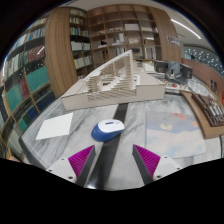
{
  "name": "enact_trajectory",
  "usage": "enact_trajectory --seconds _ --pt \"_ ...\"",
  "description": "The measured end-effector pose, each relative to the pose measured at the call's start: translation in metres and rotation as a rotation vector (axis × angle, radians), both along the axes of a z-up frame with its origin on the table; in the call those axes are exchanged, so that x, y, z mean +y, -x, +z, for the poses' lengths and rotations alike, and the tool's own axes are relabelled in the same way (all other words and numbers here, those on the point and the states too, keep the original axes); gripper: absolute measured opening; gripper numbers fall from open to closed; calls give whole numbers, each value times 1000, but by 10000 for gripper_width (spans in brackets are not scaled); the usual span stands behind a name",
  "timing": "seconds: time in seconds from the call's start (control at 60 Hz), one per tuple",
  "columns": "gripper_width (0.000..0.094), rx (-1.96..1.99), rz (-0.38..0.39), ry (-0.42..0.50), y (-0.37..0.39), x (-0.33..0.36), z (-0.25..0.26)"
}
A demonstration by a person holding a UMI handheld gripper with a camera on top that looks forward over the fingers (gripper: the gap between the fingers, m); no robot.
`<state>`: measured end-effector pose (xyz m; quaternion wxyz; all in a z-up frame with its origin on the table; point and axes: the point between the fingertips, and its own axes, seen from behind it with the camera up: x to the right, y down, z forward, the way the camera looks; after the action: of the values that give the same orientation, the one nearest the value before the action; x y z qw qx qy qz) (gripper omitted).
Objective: Arrange mouse
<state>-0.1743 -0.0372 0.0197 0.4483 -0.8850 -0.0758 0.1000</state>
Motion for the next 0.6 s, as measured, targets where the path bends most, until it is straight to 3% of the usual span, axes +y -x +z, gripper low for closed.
enact_trajectory --seconds 0.167,0.6 --pt "801 31 30 37 42 46 -18" --pt "812 -52 -7 56 86 135 -34"
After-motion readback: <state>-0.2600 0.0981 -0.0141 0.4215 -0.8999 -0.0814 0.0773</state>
